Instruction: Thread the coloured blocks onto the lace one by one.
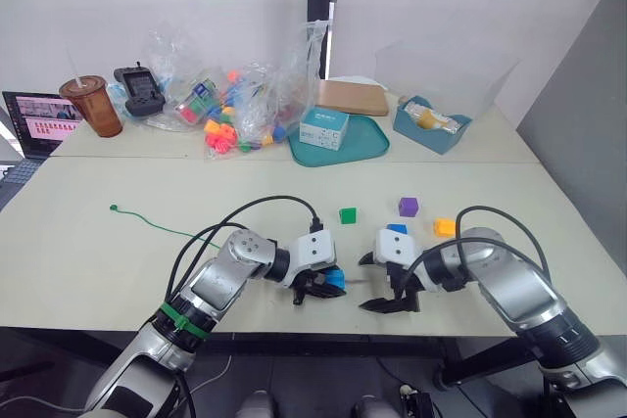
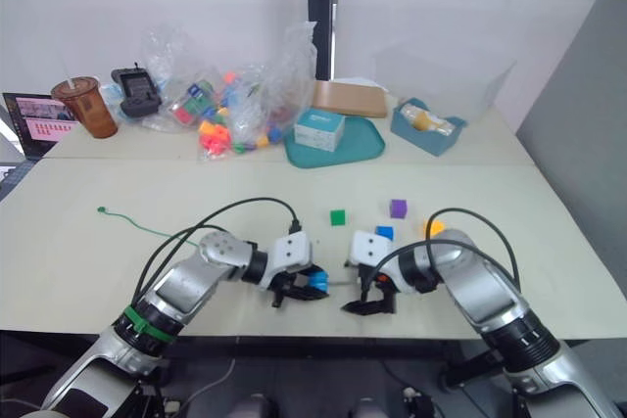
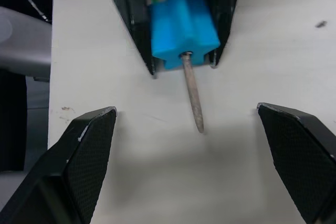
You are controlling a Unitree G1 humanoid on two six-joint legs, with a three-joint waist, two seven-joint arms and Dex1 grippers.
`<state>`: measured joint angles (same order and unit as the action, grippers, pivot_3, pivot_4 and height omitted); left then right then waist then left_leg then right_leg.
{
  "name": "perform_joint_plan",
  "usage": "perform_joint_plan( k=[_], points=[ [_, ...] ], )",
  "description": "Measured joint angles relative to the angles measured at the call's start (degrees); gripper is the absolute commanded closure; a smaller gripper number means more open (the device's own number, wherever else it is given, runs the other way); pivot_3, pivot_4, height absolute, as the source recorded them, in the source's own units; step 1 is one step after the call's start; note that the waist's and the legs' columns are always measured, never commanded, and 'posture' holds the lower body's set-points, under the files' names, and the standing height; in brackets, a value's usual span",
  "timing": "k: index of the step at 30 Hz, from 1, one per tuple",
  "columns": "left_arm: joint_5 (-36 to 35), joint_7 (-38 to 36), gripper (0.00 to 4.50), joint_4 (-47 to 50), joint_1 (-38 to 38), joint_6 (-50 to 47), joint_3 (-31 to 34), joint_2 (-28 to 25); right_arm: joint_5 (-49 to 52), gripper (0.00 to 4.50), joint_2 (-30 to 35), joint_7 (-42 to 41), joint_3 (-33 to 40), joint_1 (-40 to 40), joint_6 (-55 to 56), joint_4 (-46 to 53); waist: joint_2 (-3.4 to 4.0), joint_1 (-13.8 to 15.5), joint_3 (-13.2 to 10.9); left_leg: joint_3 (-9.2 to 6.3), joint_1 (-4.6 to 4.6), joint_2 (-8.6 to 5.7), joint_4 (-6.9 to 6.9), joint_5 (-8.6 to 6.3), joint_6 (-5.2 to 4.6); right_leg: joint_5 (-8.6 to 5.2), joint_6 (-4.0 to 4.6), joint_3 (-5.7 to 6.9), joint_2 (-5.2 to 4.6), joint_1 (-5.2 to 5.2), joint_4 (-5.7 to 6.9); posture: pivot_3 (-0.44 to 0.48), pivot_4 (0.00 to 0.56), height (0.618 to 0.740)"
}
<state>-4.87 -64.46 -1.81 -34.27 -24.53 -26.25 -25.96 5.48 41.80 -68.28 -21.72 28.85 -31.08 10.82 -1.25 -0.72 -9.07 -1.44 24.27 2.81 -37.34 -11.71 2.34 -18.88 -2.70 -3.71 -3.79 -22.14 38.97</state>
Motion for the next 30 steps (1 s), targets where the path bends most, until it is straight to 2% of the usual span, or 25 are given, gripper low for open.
perform_joint_plan(
  k=[9, 11, 13, 19, 23, 26, 30],
  points=[
    [0.2, -1.24, 3.11, 0.09, -0.01, 0.41, 0.0, -0.54, -1.39, 3.17, -1.75, 0.91, -0.65, 0.81, 1.41, -1.45, 0.0, -0.02, 0.0, 0.0, -0.01, 0.01, 0.0, 0.0, 0.0, 0.0, 0.0, 0.0, 0.01, 0.0, 0.01, 0.0, 0.15, 0.74],
    [0.22, -1.34, 3.11, 0.09, -0.02, 0.42, 0.0, -0.56, -1.99, 3.95, -2.04, 0.98, -0.77, 0.91, 1.86, -1.5, 0.0, -0.02, 0.0, 0.0, -0.01, 0.01, 0.0, 0.0, 0.0, 0.0, 0.0, 0.0, 0.01, 0.0, 0.01, 0.0, 0.15, 0.74],
    [0.25, -1.38, 3.11, 0.09, -0.02, 0.41, 0.0, -0.59, -2.05, 4.5, -2.14, 0.98, -0.81, 0.9, 1.97, -1.59, 0.0, -0.02, 0.0, 0.0, -0.01, 0.01, 0.0, 0.0, 0.0, 0.0, 0.0, 0.0, 0.01, 0.0, 0.01, 0.0, 0.15, 0.74],
    [0.27, -1.62, 3.11, 0.09, -0.12, 0.43, 0.07, -1.01, -2.27, 4.5, -2.19, 0.87, -1.01, 0.9, 3.26, -1.88, 0.0, -0.08, 0.0, 0.0, -0.02, 0.01, 0.0, 0.0, 0.0, 0.0, 0.0, 0.0, 0.01, 0.0, 0.01, 0.0, 0.15, 0.74],
    [0.2, -2.56, 3.11, 0.94, -0.07, 0.69, 0.54, -3.87, -2.15, 4.5, -2.18, 0.88, -0.93, 0.98, 4.29, -2.48, 0.0, -0.32, 0.0, -0.01, -0.04, 0.03, 0.02, 0.0, 0.0, 0.0, 0.0, 0.0, 0.04, 0.0, 0.02, 0.0, 0.15, 0.74],
    [-1.16, -3.57, 3.11, 2.1, 1.6, 0.1, 3.25, -8.43, -2.19, 4.5, -2.16, 0.96, -0.72, 1.2, 5.11, -3.13, 0.0, -0.63, 0.0, -0.01, -0.05, 0.08, 0.04, 0.0, 0.0, 0.0, 0.0, 0.0, 0.07, -0.01, 0.03, 0.0, 0.15, 0.74],
    [-2.23, -6.3, 3.11, 1.43, 4.83, 1.82, 9.28, -19.58, -2.4, 4.5, -2.21, 1.15, -0.42, 1.44, 5.61, -3.71, 0.01, -1.33, 0.0, -0.03, -0.1, 0.14, 0.11, 0.0, 0.0, -0.01, 0.01, 0.0, 0.12, -0.02, 0.04, 0.0, 0.15, 0.74]
  ],
)
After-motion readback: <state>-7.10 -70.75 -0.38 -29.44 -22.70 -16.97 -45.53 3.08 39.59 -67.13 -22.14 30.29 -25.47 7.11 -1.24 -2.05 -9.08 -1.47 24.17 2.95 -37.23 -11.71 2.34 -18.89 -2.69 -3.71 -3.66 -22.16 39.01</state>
